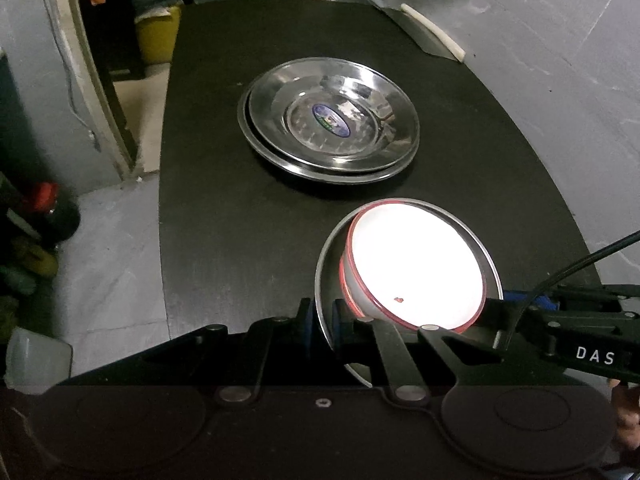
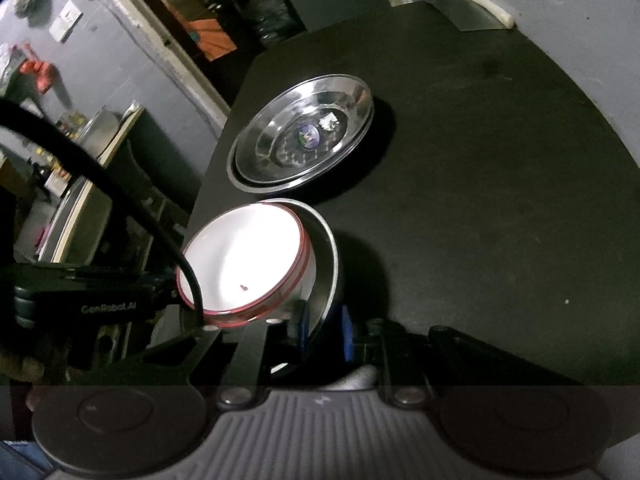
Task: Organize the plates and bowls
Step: 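Lift the steel bowl holding the white bowls with the left tool, then carry the bowl stack over the steel plates and lower it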
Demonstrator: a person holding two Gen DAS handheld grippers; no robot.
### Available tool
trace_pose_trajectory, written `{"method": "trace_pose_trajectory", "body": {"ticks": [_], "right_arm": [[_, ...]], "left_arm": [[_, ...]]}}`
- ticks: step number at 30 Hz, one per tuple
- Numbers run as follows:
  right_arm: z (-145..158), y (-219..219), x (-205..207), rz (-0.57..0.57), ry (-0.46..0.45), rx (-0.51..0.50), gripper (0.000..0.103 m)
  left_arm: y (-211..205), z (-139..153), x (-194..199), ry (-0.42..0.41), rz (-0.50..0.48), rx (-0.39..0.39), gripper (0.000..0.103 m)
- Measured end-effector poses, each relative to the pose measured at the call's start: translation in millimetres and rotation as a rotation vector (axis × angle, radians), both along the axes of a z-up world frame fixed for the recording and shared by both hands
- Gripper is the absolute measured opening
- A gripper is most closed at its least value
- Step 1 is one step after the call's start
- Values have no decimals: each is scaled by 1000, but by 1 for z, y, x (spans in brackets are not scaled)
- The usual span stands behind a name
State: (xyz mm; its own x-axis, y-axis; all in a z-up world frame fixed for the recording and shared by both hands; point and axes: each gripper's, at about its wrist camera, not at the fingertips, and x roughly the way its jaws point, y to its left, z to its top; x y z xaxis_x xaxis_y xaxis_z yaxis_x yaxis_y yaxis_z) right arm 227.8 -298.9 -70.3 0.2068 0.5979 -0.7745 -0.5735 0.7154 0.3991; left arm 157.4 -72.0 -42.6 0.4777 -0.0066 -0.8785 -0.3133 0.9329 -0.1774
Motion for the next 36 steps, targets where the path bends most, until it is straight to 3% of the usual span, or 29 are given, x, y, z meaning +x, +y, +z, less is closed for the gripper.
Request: {"method": "trace_pose_trajectory", "body": {"ticks": [12, 28, 36], "right_arm": [[-1, -1, 10, 110, 56, -3, 24], [12, -3, 1, 141, -31, -73, 22], [26, -11, -9, 113, -94, -94, 22]], "left_arm": [[-3, 0, -4, 10, 49, -14, 7], [6, -14, -18, -122, 38, -181, 10], [10, -9, -16, -162, 20, -199, 9]]}}
